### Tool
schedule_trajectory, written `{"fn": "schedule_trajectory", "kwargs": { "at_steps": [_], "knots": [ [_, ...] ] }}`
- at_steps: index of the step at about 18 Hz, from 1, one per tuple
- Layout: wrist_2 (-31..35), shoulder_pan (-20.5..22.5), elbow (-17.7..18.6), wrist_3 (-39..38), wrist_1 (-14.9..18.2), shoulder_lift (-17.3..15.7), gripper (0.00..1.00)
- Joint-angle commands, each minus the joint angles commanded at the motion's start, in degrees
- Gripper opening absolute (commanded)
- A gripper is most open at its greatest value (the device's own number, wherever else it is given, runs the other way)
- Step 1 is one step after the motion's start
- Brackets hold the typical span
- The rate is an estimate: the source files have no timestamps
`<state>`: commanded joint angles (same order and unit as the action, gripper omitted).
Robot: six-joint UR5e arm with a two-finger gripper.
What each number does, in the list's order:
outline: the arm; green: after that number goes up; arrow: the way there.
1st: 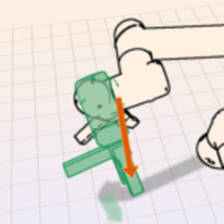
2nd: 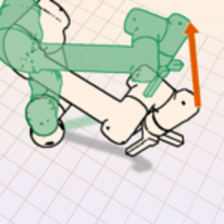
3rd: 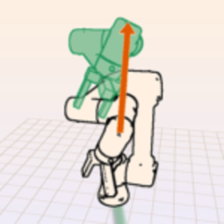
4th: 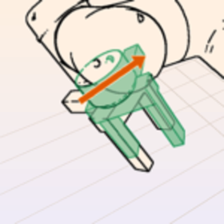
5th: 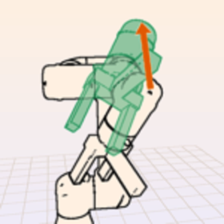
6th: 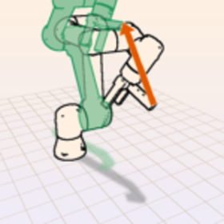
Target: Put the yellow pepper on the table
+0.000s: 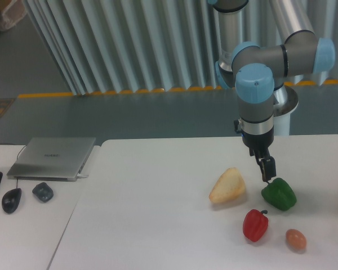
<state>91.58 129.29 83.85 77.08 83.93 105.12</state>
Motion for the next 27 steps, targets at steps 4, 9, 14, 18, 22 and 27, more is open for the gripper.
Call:
{"fn": "schedule_trajectory", "kwargs": {
  "at_steps": [4,9,14,18,22,27],
  "knots": [
    [-0.88,0.00,0.00,-0.18,-0.09,-0.17,1.00],
    [0.69,-0.09,0.17,0.09,-0.35,-0.44,1.00],
    [0.18,-0.44,2.46,-0.26,-2.79,-1.49,1.00],
    [-3.60,-1.58,3.77,-4.04,-8.69,-1.32,1.00],
    [4.66,-2.64,5.71,-4.04,-8.88,-1.40,1.00],
    [5.10,-0.71,3.88,-3.35,-8.35,-1.50,1.00]
  ]
}}
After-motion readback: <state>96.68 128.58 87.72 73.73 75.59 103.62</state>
